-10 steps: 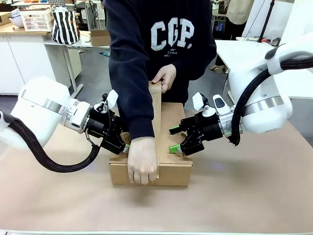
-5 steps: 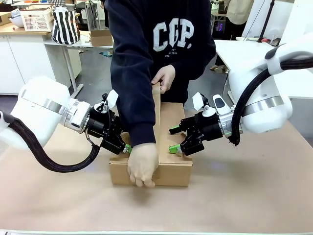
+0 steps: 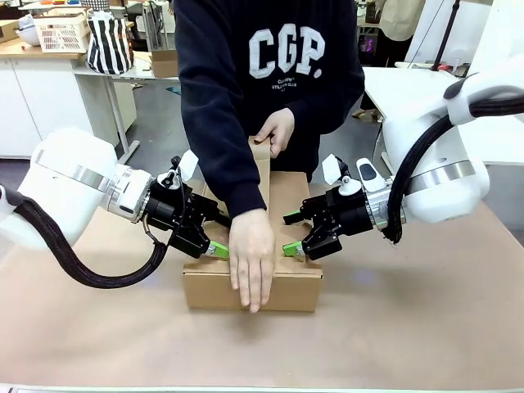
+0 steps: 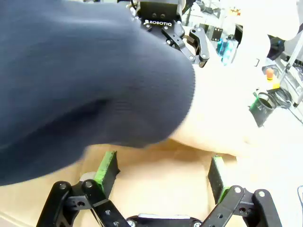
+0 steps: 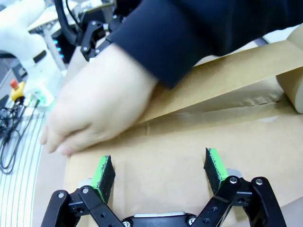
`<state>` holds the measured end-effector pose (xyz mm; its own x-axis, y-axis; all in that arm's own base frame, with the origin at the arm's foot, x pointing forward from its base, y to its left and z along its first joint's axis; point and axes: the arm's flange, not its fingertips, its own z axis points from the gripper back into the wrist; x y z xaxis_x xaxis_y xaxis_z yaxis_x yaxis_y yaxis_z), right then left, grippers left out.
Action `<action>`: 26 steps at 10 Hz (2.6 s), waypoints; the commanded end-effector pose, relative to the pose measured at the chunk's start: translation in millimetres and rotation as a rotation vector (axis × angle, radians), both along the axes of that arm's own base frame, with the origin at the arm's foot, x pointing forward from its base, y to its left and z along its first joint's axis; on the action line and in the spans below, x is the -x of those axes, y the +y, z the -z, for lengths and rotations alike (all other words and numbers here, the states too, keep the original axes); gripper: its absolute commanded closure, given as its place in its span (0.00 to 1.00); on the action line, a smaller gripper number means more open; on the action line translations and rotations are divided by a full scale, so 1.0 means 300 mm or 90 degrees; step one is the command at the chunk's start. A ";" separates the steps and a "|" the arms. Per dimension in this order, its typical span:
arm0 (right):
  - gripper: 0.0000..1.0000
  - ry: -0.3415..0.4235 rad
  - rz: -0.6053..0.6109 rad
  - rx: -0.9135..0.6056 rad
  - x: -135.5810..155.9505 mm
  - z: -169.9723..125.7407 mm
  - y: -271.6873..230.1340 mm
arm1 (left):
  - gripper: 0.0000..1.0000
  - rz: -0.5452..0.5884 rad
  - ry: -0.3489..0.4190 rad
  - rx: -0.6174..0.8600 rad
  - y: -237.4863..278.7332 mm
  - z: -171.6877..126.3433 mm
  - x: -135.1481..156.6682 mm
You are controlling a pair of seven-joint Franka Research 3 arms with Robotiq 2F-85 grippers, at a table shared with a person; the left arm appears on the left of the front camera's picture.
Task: Pack the gift set into the box.
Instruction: Press and hold the closed box until the human finishes sealing it.
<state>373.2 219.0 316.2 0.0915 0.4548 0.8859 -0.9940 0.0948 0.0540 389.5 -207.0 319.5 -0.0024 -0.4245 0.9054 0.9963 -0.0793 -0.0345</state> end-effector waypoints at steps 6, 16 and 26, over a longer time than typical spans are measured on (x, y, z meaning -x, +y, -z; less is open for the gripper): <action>0.00 -0.003 0.003 0.011 0.006 0.007 -0.001 | 0.00 0.000 0.002 0.000 0.001 0.006 0.001; 0.00 -0.003 0.003 0.011 0.006 0.007 -0.001 | 0.00 0.000 0.002 0.000 0.001 0.006 0.001; 0.00 -0.003 0.003 0.011 0.006 0.007 -0.001 | 0.00 0.000 0.002 0.000 0.001 0.006 0.001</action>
